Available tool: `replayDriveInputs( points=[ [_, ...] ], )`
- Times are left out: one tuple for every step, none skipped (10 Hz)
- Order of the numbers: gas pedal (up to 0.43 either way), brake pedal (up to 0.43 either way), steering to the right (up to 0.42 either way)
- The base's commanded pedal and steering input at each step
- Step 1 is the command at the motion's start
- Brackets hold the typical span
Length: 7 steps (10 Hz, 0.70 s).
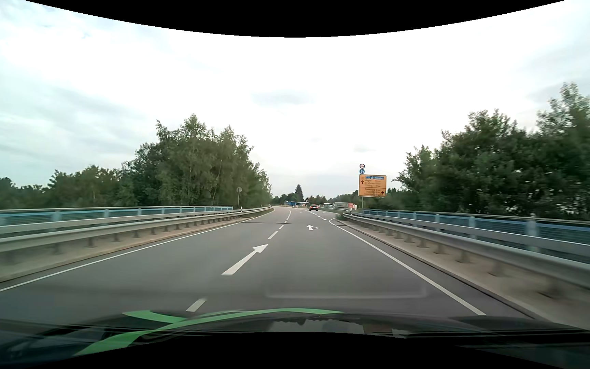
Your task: Follow the waypoints while adhering to traffic rules and regulations
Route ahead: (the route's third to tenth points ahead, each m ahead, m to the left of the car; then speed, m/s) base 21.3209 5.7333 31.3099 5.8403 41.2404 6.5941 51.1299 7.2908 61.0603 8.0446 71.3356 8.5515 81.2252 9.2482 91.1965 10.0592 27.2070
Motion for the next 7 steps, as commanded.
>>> replayDriveInputs(
  points=[
    [0.421,0.000,-0.008],
    [0.421,0.000,-0.008],
    [0.421,0.000,-0.008],
    [0.421,0.000,-0.008],
    [0.421,0.000,-0.009],
    [0.421,0.000,-0.011],
    [0.421,0.000,-0.011]
  ],
)
